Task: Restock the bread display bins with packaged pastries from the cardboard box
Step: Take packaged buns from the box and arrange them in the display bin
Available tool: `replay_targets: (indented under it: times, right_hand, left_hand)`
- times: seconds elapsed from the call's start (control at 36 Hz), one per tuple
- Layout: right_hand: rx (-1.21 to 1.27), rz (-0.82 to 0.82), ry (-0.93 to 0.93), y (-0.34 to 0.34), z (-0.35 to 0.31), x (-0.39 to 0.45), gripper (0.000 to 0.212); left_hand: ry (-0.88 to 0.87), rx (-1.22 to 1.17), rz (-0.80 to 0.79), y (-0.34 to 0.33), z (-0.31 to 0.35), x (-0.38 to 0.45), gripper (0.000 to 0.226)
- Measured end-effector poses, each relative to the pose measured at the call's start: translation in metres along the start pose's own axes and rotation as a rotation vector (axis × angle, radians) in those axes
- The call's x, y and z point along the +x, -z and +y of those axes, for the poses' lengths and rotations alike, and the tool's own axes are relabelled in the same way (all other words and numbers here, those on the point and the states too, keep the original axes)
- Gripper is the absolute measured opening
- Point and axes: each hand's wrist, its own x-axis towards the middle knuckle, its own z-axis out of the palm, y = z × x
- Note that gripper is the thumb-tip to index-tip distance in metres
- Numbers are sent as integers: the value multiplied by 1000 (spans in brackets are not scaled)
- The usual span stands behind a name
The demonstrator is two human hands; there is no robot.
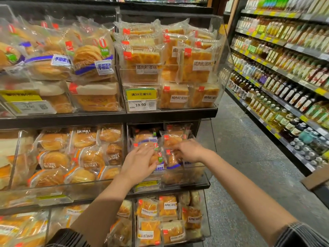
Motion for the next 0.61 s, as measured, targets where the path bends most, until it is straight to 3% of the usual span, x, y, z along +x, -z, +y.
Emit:
replay_targets:
  times: [0.11,0.25,0.31,0.39,0.5,0.61]
  right_hand:
    - [81,67,-27,-15,-9,9,42]
    - [415,535,-155,-46,-15,-11,55]
    - [583,602,-294,-49,-14,-11,69]
    - [670,571,-315,-45,-11,-1,70]
    - [296,363,-242,-40,-7,17,60]
    - [287,211,-272,-35,-6,28,59]
  left_hand:
    - [51,16,-25,0,2,2,51]
    - [33,36,-69,-2,0,3,57]
    - [8,76,-93,-4,-2,3,63]
    - [-1,110,-123,-8,-5,5,71]
    - [9,110,-178,-8,-4,8,65]
    - [-4,131,-213,-8,-5,11,67]
